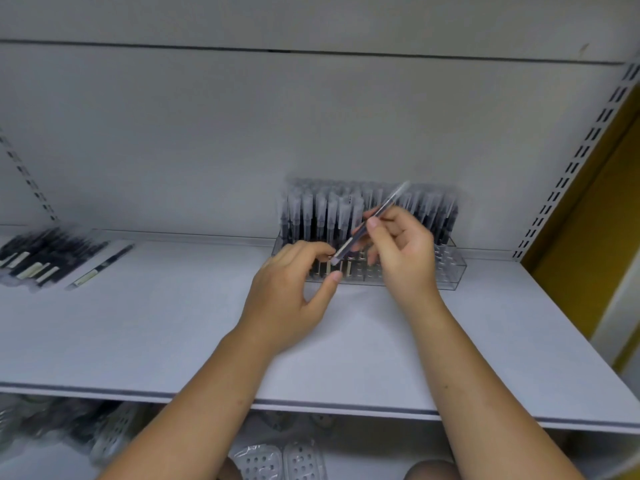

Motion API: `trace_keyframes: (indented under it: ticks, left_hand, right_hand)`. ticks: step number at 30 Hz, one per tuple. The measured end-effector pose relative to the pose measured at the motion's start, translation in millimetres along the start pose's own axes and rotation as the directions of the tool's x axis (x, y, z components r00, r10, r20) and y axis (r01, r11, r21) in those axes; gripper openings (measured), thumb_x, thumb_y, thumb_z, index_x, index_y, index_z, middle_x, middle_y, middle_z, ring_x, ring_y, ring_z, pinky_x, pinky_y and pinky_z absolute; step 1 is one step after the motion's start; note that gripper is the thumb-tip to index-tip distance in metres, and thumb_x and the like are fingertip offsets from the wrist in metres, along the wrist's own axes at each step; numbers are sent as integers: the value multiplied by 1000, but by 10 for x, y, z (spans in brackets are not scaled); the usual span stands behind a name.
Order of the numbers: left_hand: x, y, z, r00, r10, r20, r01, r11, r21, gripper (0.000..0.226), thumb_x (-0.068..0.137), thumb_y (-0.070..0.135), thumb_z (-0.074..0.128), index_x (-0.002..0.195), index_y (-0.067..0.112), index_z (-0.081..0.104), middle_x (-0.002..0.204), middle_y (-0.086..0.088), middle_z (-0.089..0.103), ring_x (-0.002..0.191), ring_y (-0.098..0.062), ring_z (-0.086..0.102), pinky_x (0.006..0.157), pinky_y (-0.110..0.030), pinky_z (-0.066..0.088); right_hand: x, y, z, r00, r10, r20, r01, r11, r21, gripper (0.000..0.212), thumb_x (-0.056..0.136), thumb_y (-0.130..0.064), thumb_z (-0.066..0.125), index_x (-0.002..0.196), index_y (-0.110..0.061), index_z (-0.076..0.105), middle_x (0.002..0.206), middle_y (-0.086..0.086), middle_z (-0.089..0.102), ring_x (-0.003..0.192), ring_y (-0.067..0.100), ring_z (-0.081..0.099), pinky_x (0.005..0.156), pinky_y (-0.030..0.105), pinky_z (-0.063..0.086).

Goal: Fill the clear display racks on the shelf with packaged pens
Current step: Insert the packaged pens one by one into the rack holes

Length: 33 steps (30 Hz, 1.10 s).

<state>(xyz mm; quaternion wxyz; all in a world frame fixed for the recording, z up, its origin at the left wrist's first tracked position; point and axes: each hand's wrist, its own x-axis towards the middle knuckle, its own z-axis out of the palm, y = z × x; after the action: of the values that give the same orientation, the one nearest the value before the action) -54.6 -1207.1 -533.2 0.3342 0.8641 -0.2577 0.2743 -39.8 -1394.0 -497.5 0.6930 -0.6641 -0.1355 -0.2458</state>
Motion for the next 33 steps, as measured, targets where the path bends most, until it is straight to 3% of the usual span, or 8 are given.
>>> trace_keyframes:
  ticks: [5,8,10,21,24,28,31,33]
  left_hand:
    - [-18,24,-35,997,-39,61,34,995,90,49,98,54,56,141,30,53,133,15,58,123,-11,55,102,-43,46]
    - [-27,51,-54,997,-44,67,35,991,128,54,98,56,57,145,32,50,139,14,56,129,-12,52,106,-41,43]
    - [-30,60,-59,996,-49,70,38,989,143,55,97,57,57,146,32,49,141,14,55,131,-12,50,106,-41,42]
    - [-25,64,-43,995,-63,72,51,986,158,55,97,58,57,145,32,51,140,14,55,132,-12,50,106,-39,41]
    - [-22,56,-36,995,-69,71,57,986,158,55,96,59,56,144,32,51,139,15,56,130,-12,51,105,-38,42]
    - [-23,49,-29,995,-74,68,63,986,154,54,97,58,57,143,32,51,138,15,56,128,-12,51,105,-39,42]
    - [-23,48,-28,995,-75,67,64,986,152,53,97,58,56,143,32,52,137,14,56,127,-13,52,104,-39,42]
    - [-23,44,-27,995,-75,64,64,986,155,53,97,58,56,143,32,52,136,14,57,127,-12,52,104,-38,42]
  right_hand:
    - [93,124,-167,962,-187,-196,147,968,-204,8,104,-11,57,110,-11,63,88,2,67,80,12,65,71,25,51]
    - [123,203,-207,965,-213,-156,146,923,-355,13,105,-21,57,113,-13,63,90,-1,67,83,18,67,72,30,52]
    - [140,224,-203,968,-217,-125,148,897,-416,10,105,-22,57,111,-17,63,90,-1,67,83,18,68,70,25,51]
    - [190,331,-141,989,-147,6,123,802,-585,16,104,-24,59,115,-13,64,93,-1,67,83,15,63,74,31,53]
    - [185,358,-119,990,-131,60,135,692,-709,16,102,-30,59,110,-19,66,86,-8,68,84,20,63,84,42,51]
    - [155,334,-100,993,-109,54,104,529,-842,17,98,-33,61,106,-22,72,84,-9,72,97,25,56,90,41,38]
    - [138,307,-102,995,-90,35,78,544,-836,16,96,-34,63,101,-24,74,83,-11,72,98,24,54,87,37,33]
    - [130,295,-111,997,-79,25,67,582,-810,16,94,-34,64,101,-24,74,85,-12,72,98,23,56,90,38,38]
